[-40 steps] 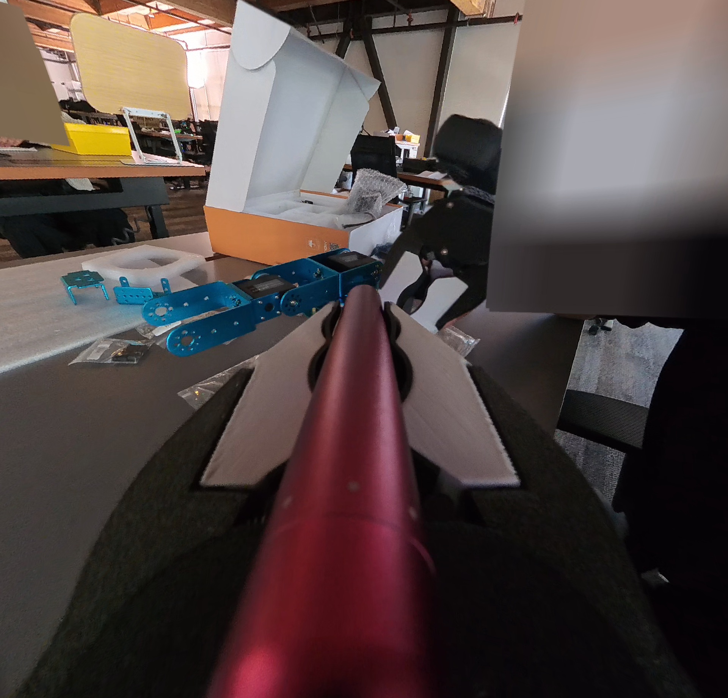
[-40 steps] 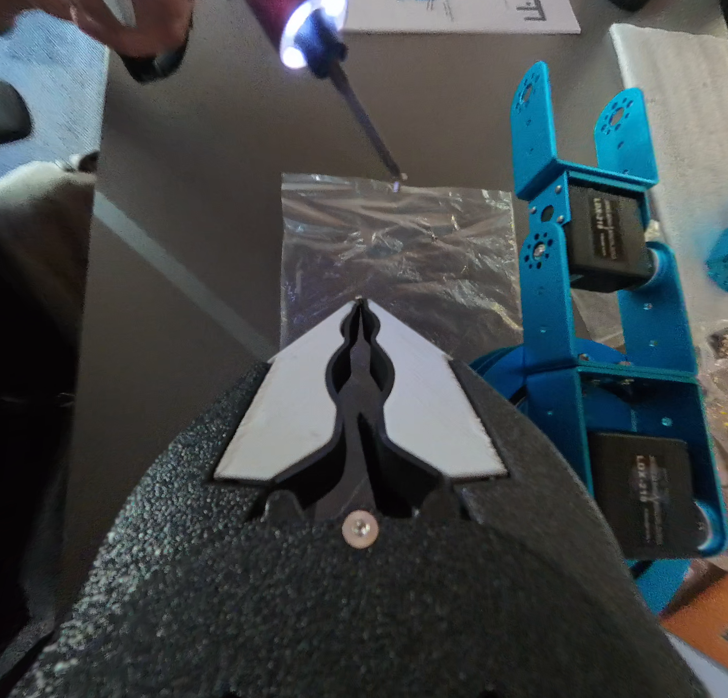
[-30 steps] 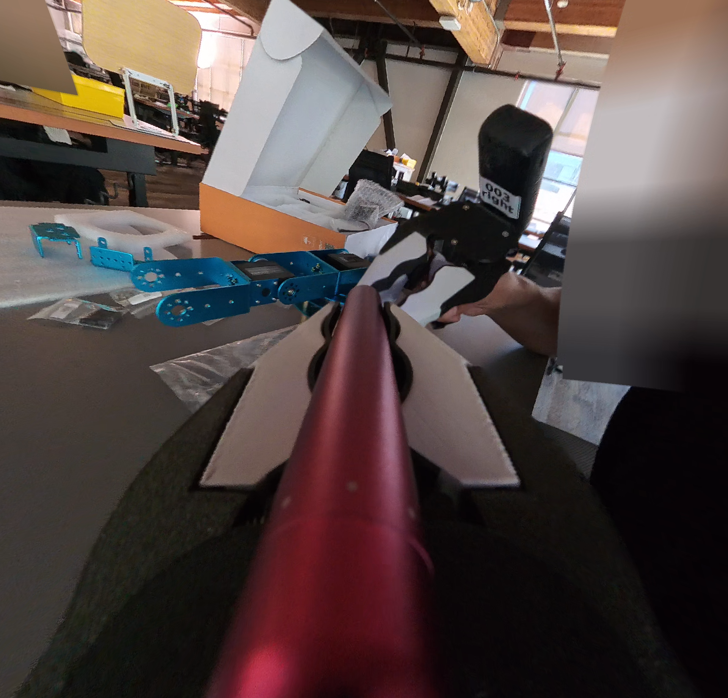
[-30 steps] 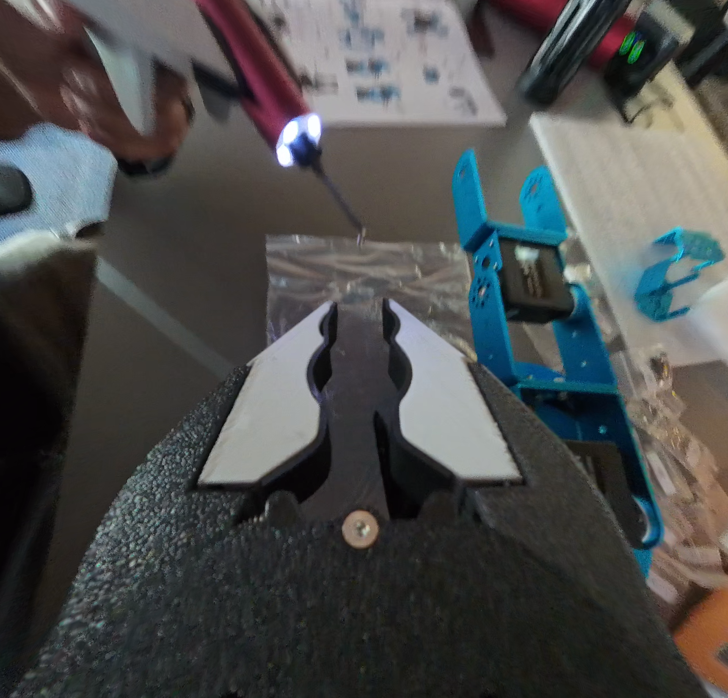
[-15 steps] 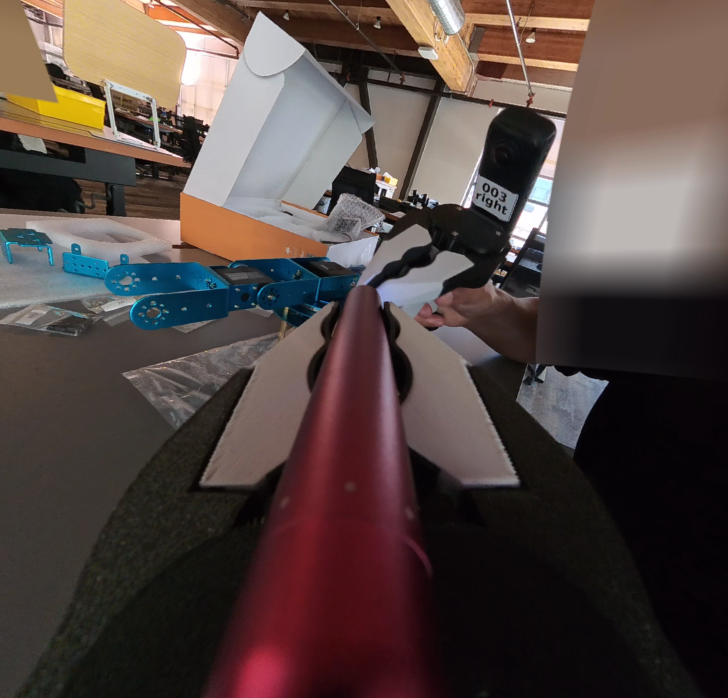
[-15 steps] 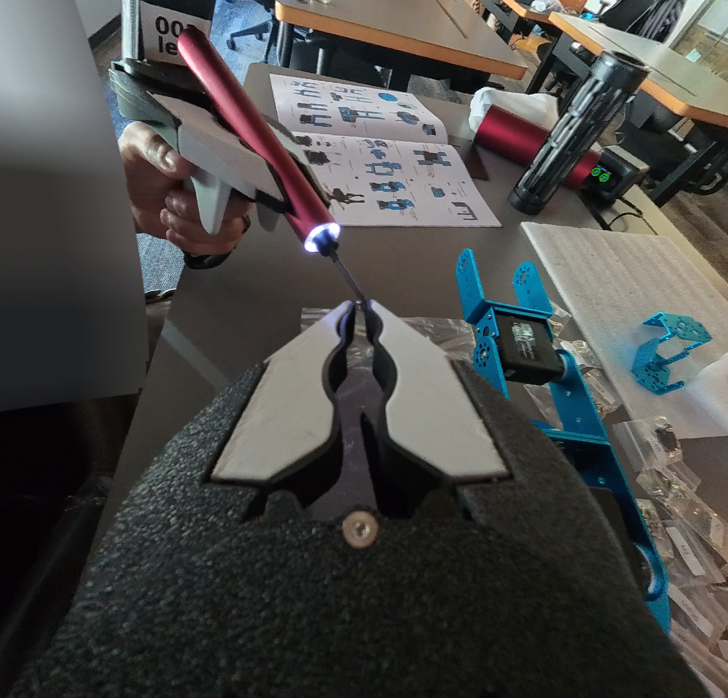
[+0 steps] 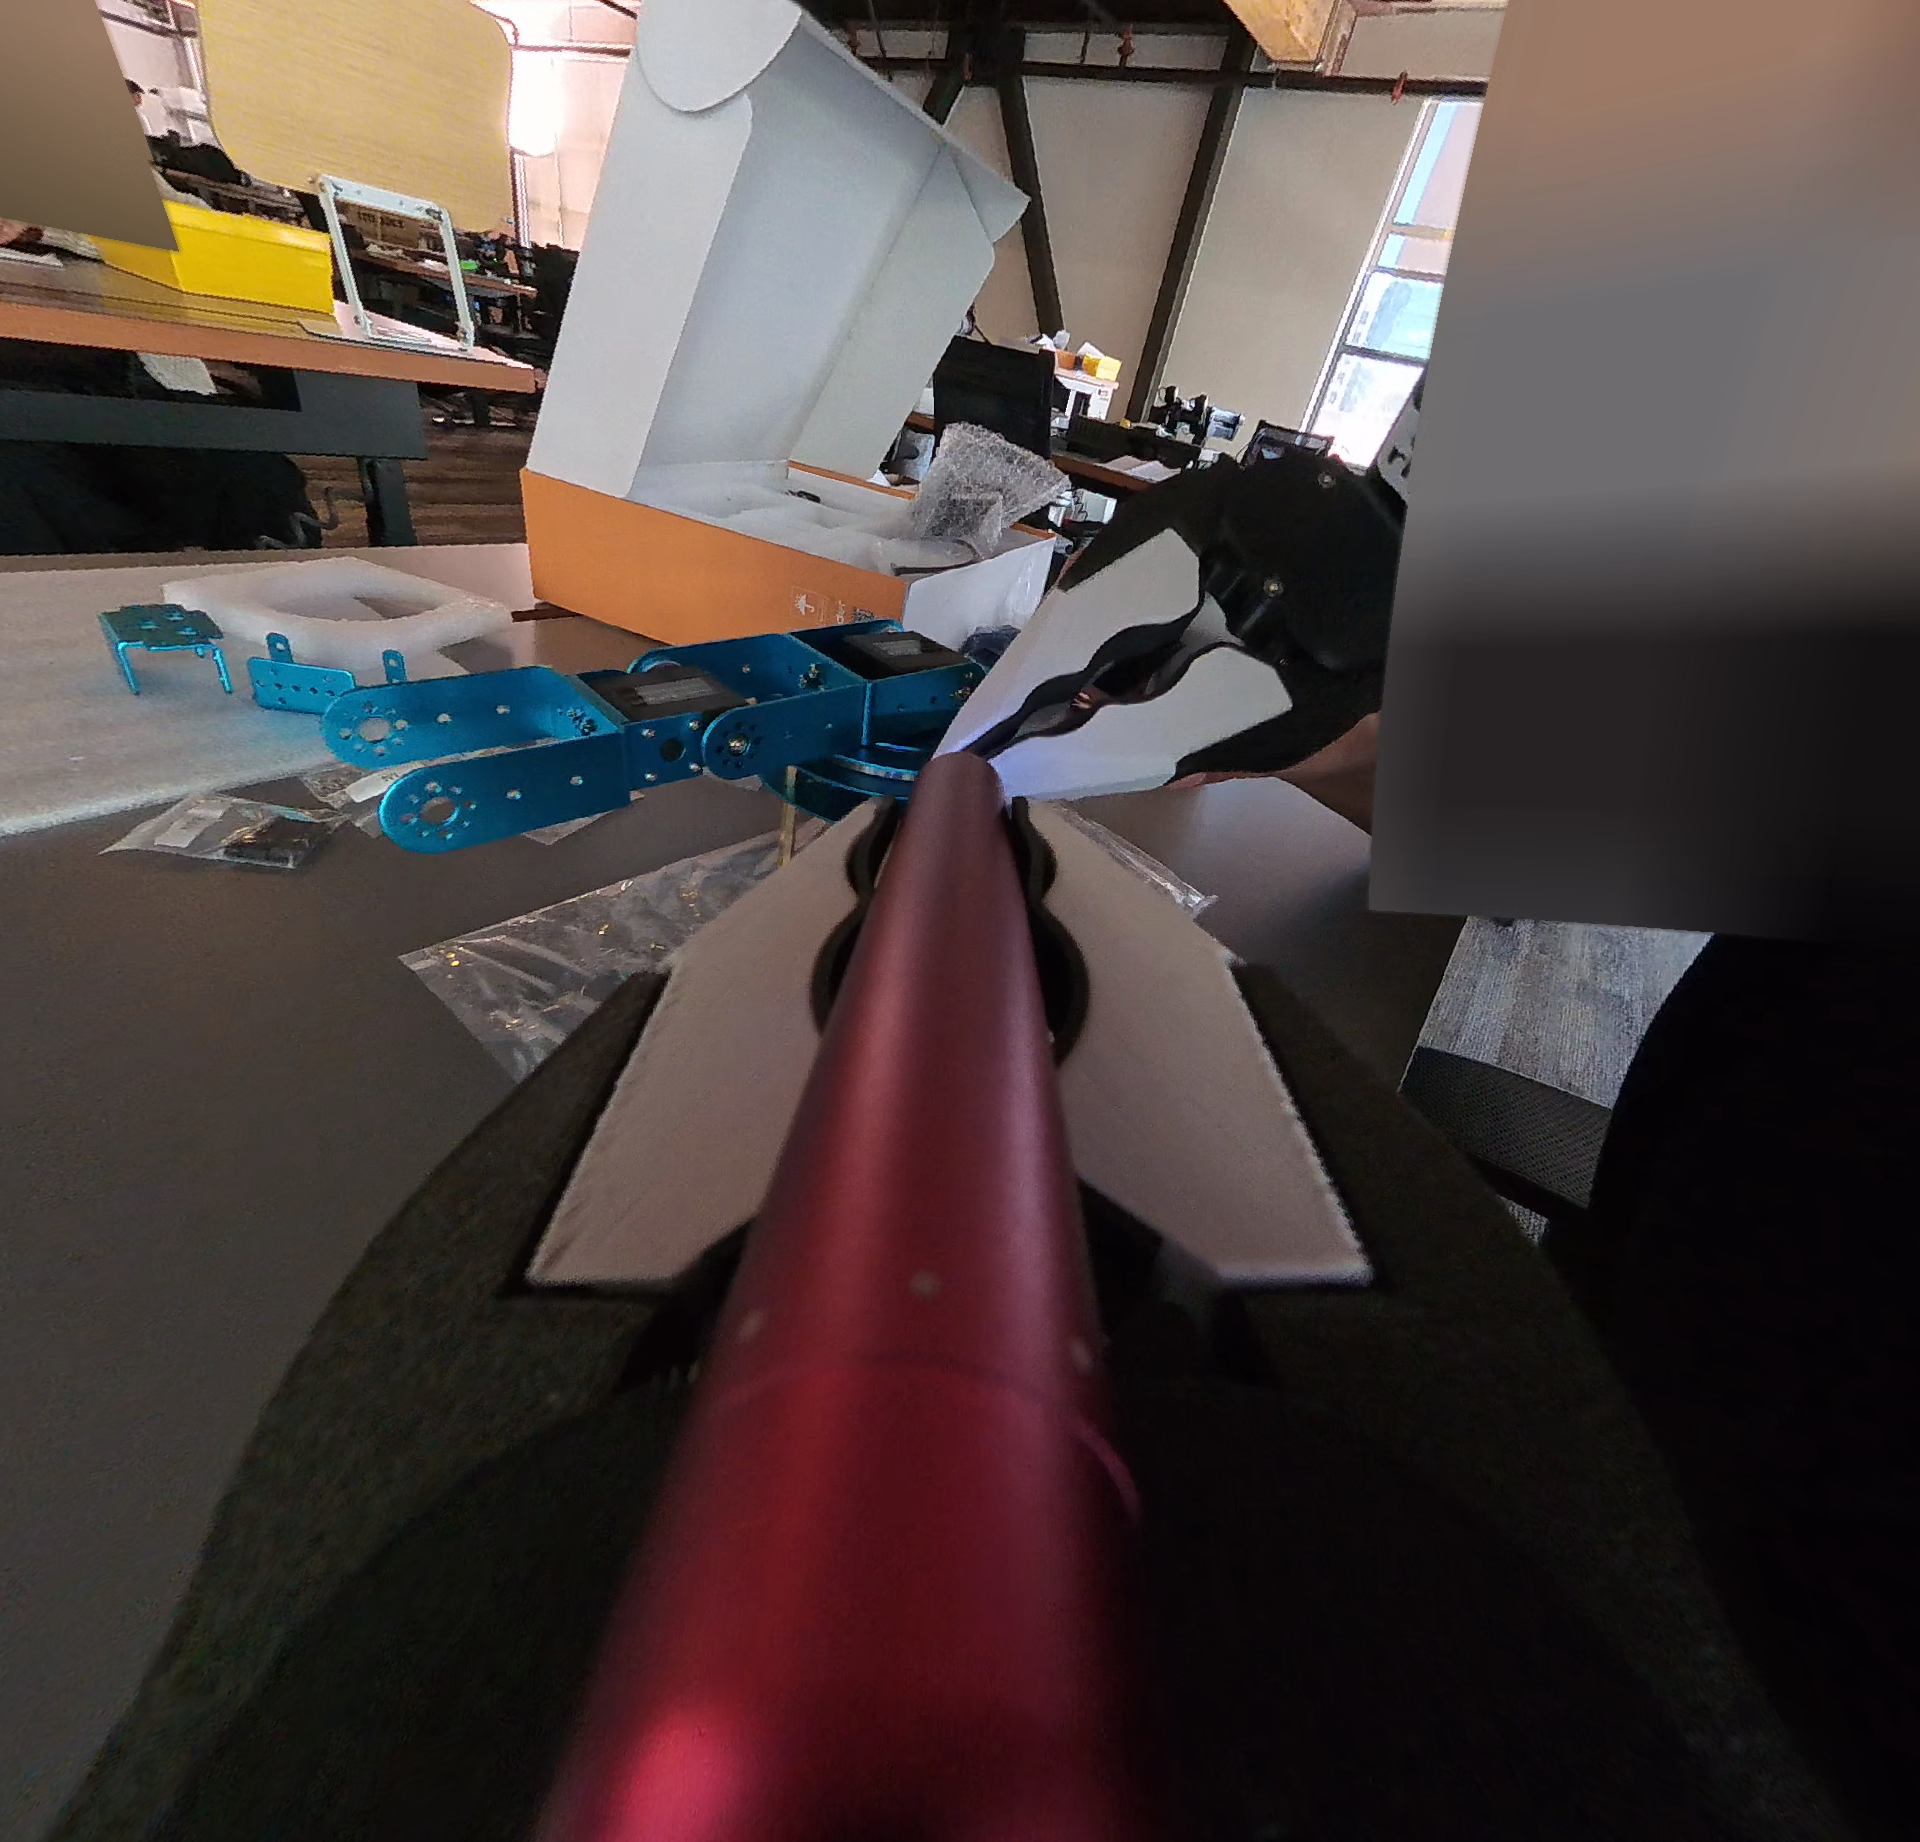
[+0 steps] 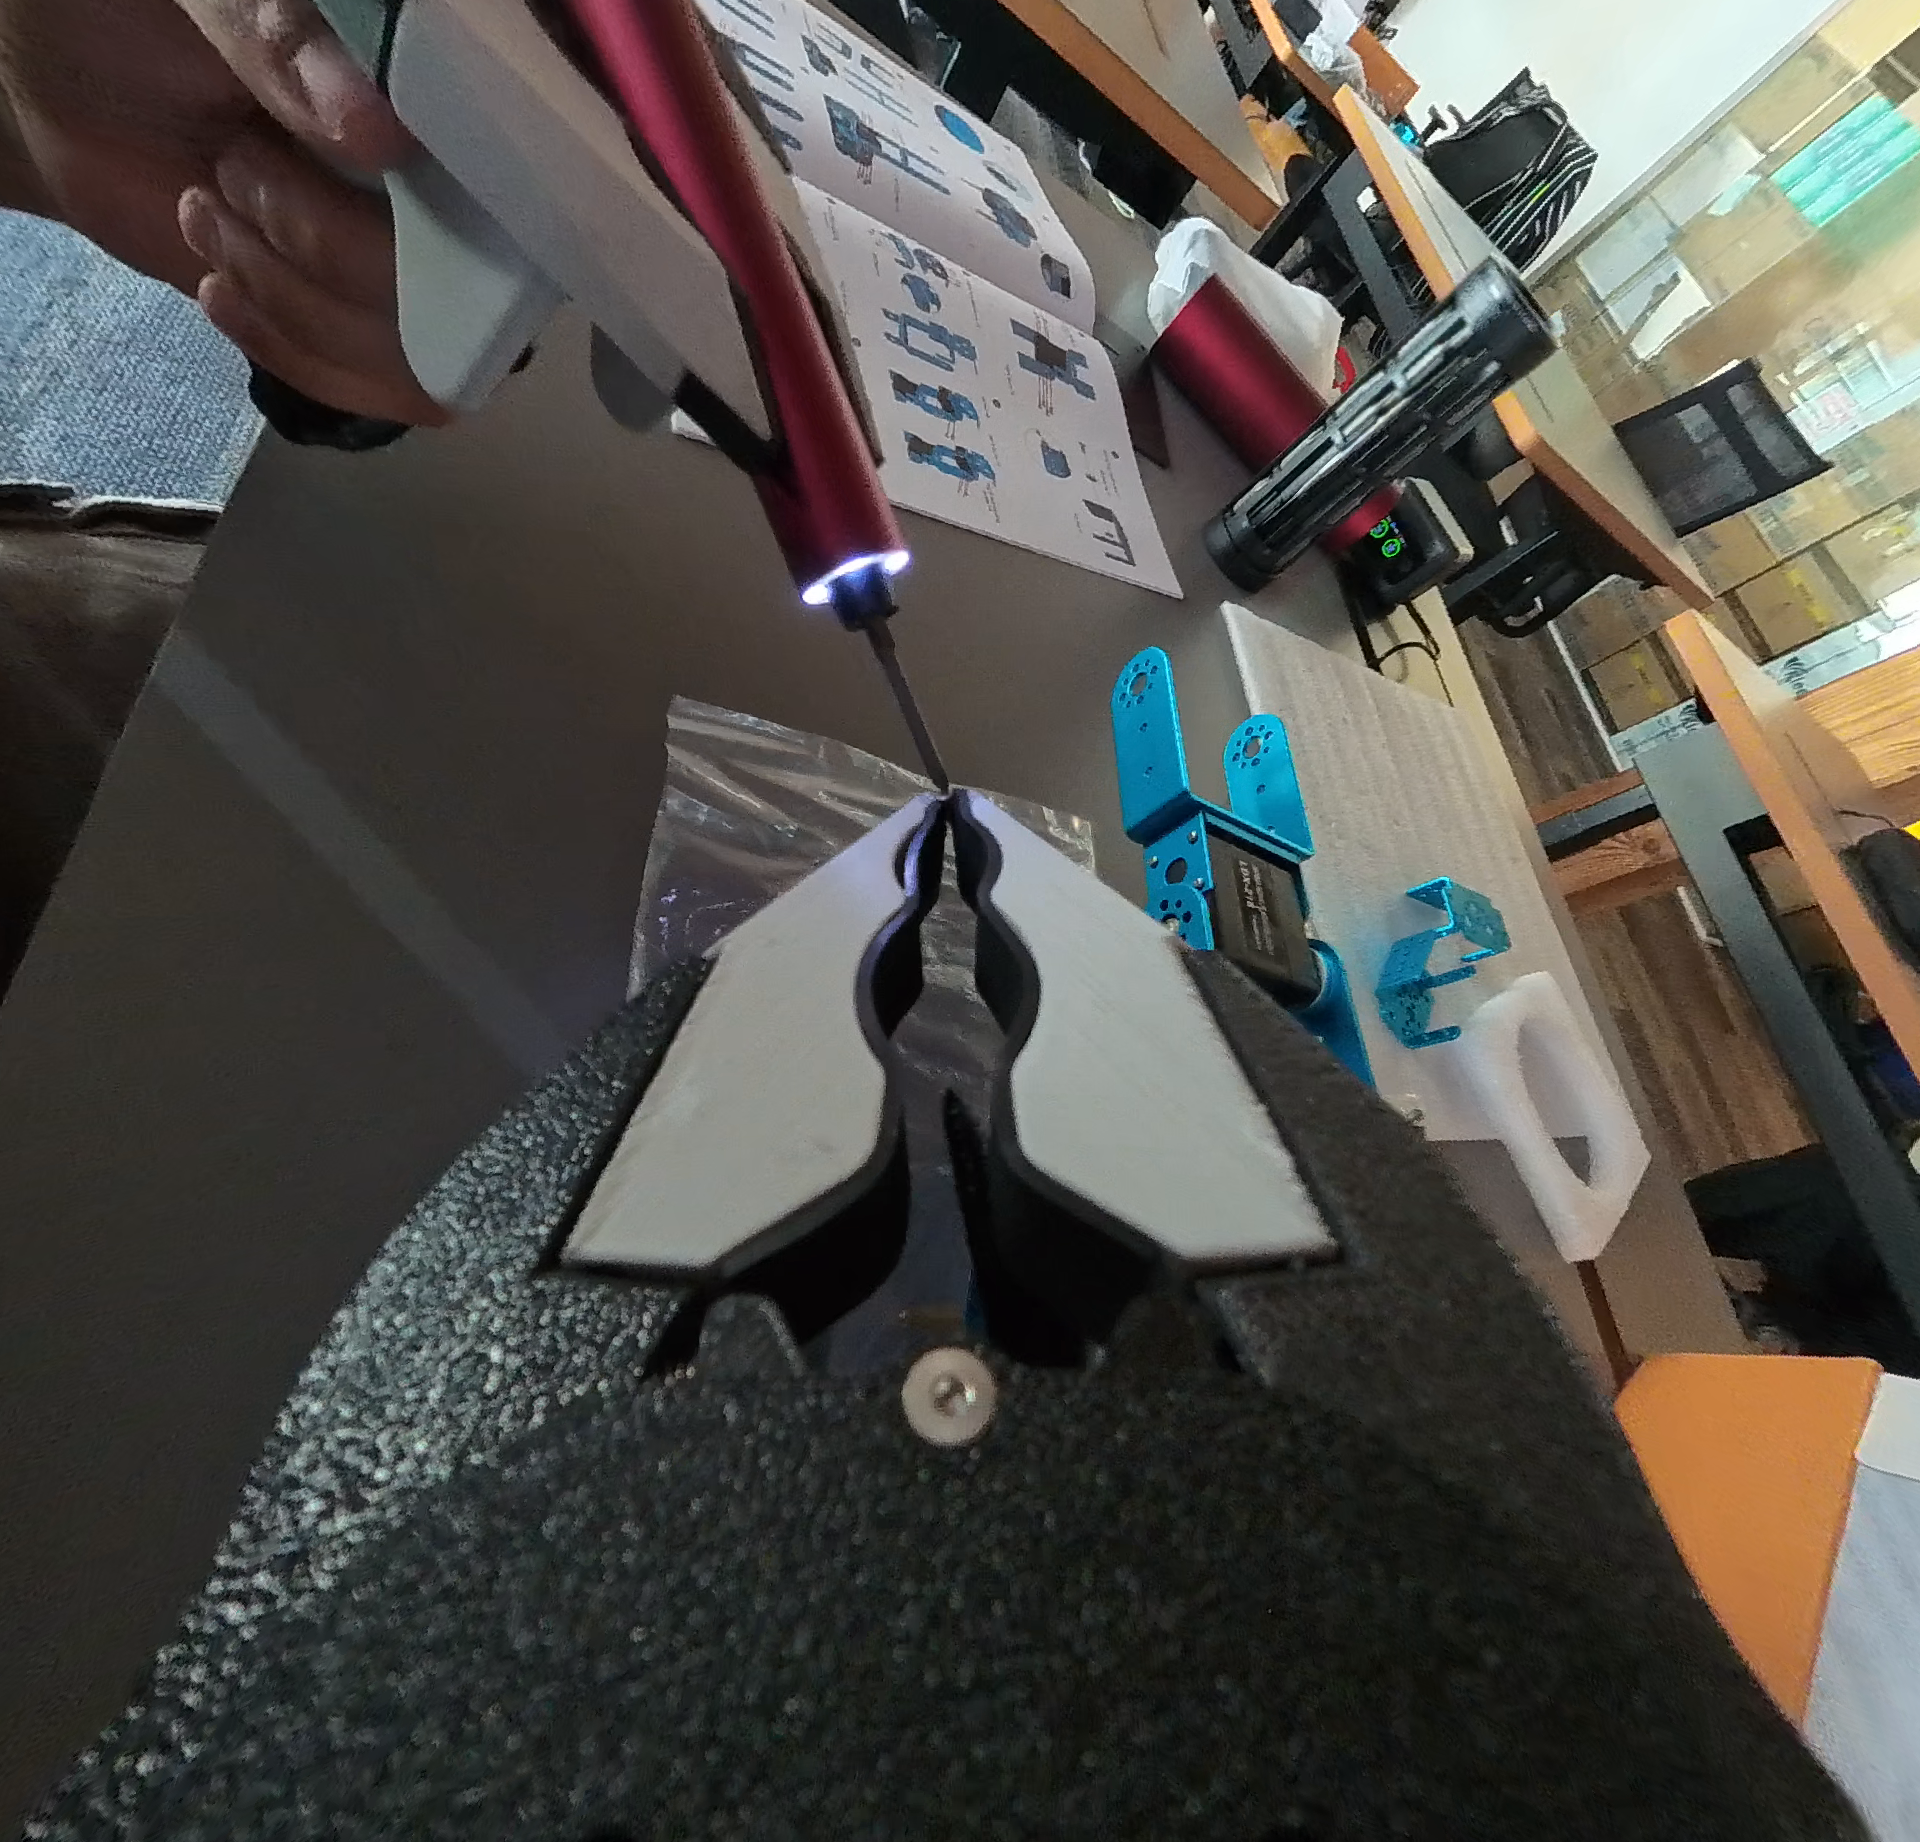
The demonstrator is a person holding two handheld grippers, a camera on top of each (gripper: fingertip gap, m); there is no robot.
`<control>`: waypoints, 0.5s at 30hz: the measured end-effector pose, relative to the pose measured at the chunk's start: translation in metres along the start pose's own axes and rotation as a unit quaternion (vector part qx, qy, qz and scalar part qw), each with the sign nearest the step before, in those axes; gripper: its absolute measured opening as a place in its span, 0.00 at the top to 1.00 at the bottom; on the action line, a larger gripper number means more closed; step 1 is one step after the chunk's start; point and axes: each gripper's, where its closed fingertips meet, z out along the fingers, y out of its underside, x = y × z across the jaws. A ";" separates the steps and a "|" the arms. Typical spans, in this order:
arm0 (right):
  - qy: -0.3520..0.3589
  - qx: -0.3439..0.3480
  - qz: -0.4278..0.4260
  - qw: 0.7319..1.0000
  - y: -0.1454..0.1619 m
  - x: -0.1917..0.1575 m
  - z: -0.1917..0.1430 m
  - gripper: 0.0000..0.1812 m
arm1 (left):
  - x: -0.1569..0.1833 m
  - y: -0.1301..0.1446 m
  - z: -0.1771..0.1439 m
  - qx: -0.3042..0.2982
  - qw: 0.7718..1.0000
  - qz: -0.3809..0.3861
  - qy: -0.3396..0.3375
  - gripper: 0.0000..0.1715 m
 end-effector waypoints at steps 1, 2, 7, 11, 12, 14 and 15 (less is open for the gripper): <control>-0.001 -0.004 -0.004 1.000 0.001 -0.001 0.000 1.00 | 0.000 0.000 0.000 0.001 1.000 0.000 0.001 0.87; 0.003 -0.009 -0.012 1.000 0.002 0.000 0.001 1.00 | 0.000 0.000 0.000 0.001 1.000 0.000 0.000 0.87; 0.014 -0.013 -0.038 0.999 0.001 0.000 0.000 1.00 | 0.001 0.002 0.000 -0.003 1.000 0.002 -0.003 0.87; 0.017 -0.019 -0.051 0.998 0.002 -0.001 0.000 1.00 | 0.002 0.002 0.000 -0.006 1.000 0.006 -0.004 0.87; 0.018 -0.021 -0.053 0.998 0.003 -0.001 0.001 1.00 | 0.002 0.002 0.000 -0.005 1.000 0.008 -0.007 0.87; 0.018 -0.019 -0.054 0.998 0.003 -0.002 0.001 1.00 | 0.002 0.002 0.000 -0.008 1.000 0.012 -0.010 0.87; 0.016 -0.020 -0.051 0.998 0.003 -0.002 0.001 1.00 | 0.002 0.002 0.000 -0.010 1.000 0.013 -0.010 0.87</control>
